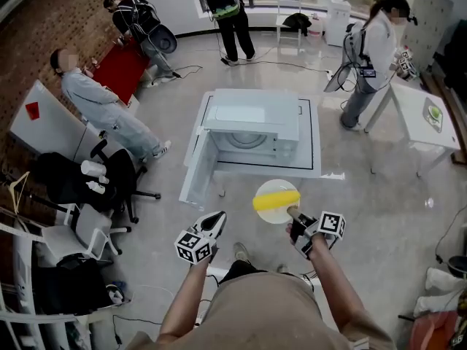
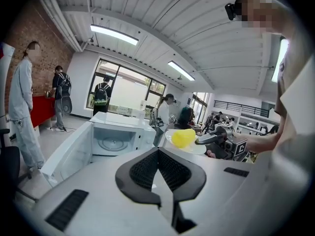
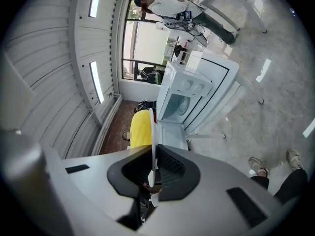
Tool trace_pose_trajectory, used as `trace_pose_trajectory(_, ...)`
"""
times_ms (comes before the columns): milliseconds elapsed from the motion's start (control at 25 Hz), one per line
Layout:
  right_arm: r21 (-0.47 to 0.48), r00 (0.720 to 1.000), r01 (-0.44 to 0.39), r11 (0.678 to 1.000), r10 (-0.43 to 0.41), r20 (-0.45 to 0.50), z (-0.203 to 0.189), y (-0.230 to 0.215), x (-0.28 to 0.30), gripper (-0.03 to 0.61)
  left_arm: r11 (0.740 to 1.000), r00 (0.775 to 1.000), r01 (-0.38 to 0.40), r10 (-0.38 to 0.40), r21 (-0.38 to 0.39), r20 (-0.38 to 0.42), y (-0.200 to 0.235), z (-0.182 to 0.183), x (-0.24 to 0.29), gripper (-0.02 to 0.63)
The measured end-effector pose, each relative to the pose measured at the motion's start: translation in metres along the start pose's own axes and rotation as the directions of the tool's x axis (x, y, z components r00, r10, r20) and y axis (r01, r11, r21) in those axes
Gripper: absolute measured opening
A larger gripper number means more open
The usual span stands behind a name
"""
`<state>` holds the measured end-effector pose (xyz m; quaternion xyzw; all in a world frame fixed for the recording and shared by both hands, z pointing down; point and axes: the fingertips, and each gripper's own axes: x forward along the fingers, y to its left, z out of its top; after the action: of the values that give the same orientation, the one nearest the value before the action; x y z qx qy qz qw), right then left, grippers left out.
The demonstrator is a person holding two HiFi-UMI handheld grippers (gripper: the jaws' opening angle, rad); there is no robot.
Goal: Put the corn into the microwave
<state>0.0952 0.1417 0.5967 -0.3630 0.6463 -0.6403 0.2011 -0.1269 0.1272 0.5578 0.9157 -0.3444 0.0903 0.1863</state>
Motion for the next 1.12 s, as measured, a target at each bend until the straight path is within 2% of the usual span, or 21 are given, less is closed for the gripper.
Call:
trace_pose_trajectory(200,0.006,0.999,-0.003,1.0,0.003,0.032,0.003,0.004,0.053,0.023,0.999,1.0,0.03,-0.03,0.034,0.002,0.051,0.019,0.003,0.002)
trace_pose_trajectory(480,0.012,0.997,0.004,1.0,-0.005,0.08,0.012,0.0,0.112,0.023,0.996,0.996,0.086,-0.086,0.032,0.0,0.099,0.033,0.011,0.002)
trace_pose_trajectory(760,0.04,0.991,0.026,0.999,-0.031,0.133,0.018,-0.004,0.154,0.023,0.986,0.988,0.156,-0.157,0.06,-0.003,0.125,0.056,0.022,0.002)
trace_pose_trajectory(1120,0.044,0.99,0.062,0.997,-0.067,0.127,0.036,-0.018,0.203,0.023,0.984,0.986,0.169,-0.169,0.057,-0.008,0.151,0.076,0.047,0.003)
